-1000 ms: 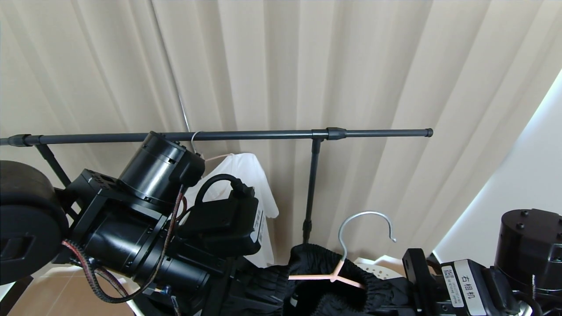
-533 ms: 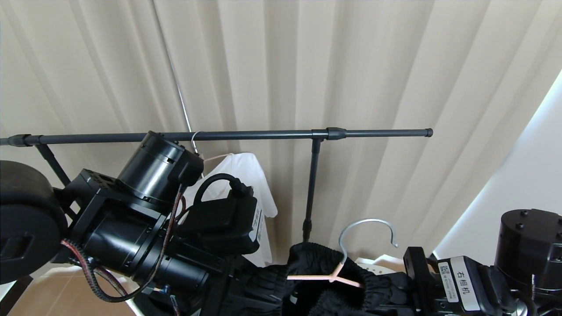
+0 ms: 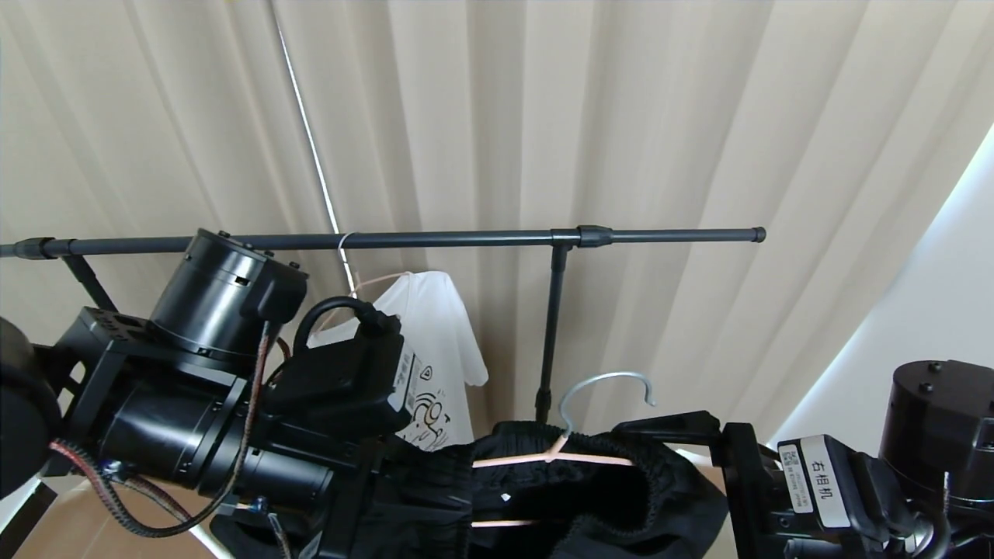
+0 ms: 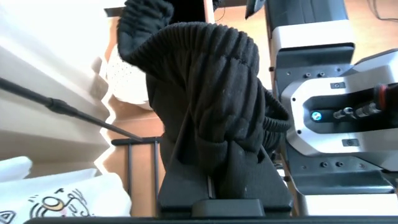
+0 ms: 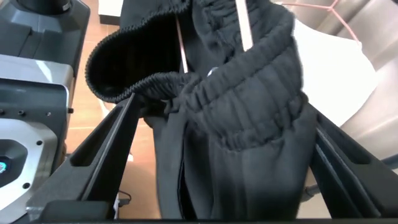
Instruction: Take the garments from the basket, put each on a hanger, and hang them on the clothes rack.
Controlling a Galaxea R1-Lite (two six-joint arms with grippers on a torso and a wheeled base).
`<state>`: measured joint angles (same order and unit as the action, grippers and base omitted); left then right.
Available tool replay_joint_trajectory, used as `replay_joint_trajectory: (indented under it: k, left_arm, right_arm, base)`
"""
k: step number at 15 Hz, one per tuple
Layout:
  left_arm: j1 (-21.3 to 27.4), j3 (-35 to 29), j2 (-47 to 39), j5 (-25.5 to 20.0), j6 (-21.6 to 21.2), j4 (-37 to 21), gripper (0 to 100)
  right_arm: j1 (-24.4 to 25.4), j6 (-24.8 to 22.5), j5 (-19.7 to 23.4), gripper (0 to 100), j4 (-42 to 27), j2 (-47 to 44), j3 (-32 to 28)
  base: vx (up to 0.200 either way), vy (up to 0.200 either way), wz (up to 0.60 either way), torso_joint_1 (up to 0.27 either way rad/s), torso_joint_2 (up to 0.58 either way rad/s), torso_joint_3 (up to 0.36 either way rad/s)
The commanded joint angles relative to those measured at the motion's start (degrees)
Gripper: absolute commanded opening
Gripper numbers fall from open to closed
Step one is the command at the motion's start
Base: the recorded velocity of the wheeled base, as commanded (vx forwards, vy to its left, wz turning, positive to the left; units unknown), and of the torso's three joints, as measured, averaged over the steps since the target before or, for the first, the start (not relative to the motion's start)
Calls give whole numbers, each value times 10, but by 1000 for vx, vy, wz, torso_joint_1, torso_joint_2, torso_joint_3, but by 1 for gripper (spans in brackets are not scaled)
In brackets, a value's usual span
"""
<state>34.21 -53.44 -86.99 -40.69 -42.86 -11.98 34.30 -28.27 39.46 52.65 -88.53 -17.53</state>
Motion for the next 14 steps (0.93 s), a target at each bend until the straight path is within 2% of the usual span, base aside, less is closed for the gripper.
replay_joint_trajectory:
  k: [1,5,9,14]
  left_arm:
    - [-20,27,36,0,0,11,0]
    - [-48,71,79,0,0,42,0]
    - [-92,126,121,0,3,114,0]
    - [-108,149,176,0,67,148,0]
  right_arm:
    - [-10,0,0,100,2,0,-1]
    - [-31,0,1,100,0,-11,-10]
    - [-58,0,2,100,-1,-28,-18]
    - [-81,5,5,100,3,-74,-30]
  base:
    - [0,0,0,0,0,0]
    - [0,0,0,0,0,0]
    - [0,0,0,0,0,0]
    - [0,0,0,0,0,0]
